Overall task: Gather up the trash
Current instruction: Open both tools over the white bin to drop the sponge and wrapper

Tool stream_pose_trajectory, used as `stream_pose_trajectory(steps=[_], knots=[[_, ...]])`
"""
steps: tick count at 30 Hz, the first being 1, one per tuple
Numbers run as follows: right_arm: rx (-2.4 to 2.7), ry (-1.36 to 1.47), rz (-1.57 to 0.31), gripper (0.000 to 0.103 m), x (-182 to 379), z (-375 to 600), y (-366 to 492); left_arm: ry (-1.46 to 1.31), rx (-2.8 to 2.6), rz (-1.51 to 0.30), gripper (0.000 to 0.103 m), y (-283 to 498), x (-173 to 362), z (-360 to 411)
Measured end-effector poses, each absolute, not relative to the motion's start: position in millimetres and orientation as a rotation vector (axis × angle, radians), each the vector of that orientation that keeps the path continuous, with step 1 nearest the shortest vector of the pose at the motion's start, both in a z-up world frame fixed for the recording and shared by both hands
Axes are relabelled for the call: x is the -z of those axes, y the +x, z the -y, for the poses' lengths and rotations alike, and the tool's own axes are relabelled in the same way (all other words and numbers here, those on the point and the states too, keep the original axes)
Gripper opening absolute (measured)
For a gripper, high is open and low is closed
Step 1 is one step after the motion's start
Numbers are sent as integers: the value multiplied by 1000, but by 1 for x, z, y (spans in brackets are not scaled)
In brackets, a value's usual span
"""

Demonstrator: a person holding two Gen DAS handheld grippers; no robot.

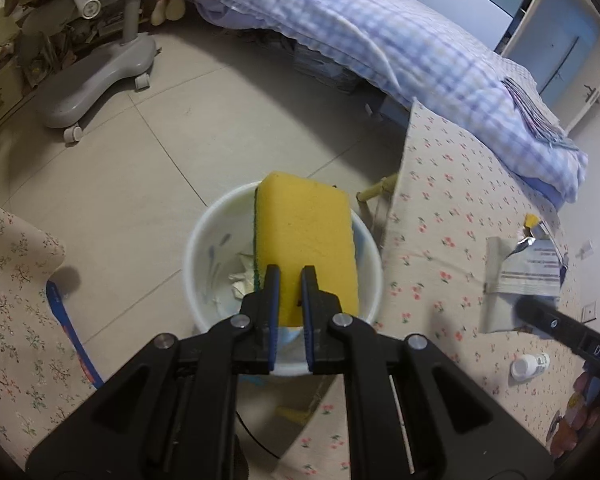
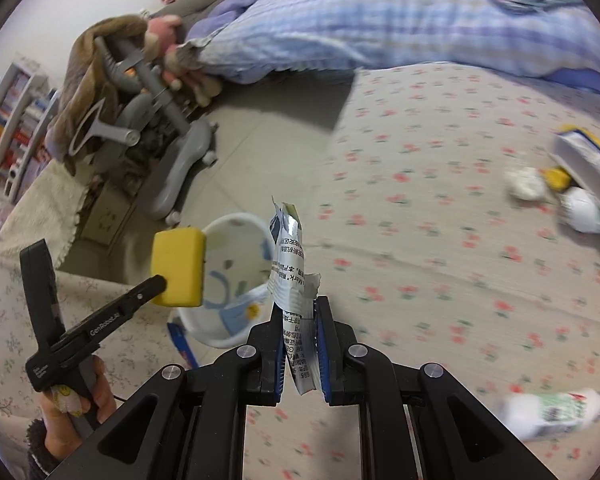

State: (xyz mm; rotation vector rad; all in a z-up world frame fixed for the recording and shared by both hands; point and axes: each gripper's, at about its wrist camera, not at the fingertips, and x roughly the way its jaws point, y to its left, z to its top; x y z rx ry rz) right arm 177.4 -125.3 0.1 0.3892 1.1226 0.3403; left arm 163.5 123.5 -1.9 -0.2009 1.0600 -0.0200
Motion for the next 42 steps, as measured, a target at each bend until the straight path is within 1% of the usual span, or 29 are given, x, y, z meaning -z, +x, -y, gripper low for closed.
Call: stream_pose_trajectory(steps=[3,4,5,6,7,8,10,14,20,21,22,23,24,25,26,31,35,42], knots=[[-370,382,-1124,14,6,104,186,-203,-16,-1039,14,170,3,-135],[-381,380,-1126,14,9,97,191,-201,-29,-1041,20,172,5,-140],[-387,378,-1126,14,10,93,192,-204,-40,-1058,39,175,8,-144],[-397,375,-1128,14,13,87,195,-214,-48,-1078,52,176,12,-149],[-402,374,-1129,14,15,83,197,-219,-64,-1082,74,176,13,-153],[-407,374,-1130,14,17,79,199,-220,-87,-1078,81,175,13,-157],[-417,376,-1132,14,22,72,205,-208,-110,-1071,81,173,12,-163],[-430,375,-1140,14,34,60,217,-213,-161,-1072,88,166,12,-177],[-457,395,-1168,19,53,38,228,-233,-212,-1098,91,158,16,-197],[-462,392,-1170,24,54,35,229,-237,-218,-1098,92,156,16,-199],[-465,387,-1172,28,54,33,229,-239,-222,-1096,96,155,15,-201],[-467,385,-1173,47,55,31,229,-240,-224,-1095,101,154,15,-201],[-464,386,-1175,74,53,30,228,-240,-223,-1091,102,152,14,-202],[-459,388,-1165,82,50,30,226,-238,-223,-1088,102,151,13,-201],[-458,390,-1146,84,45,31,224,-237,-221,-1086,102,151,11,-200],[-455,377,-1107,84,25,46,211,-229,-200,-1088,102,148,9,-194],[-395,344,-1110,84,16,69,198,-202,-186,-1110,102,148,9,-181],[-204,283,-1155,84,3,145,167,-100,-90,-1129,102,147,8,-133]])
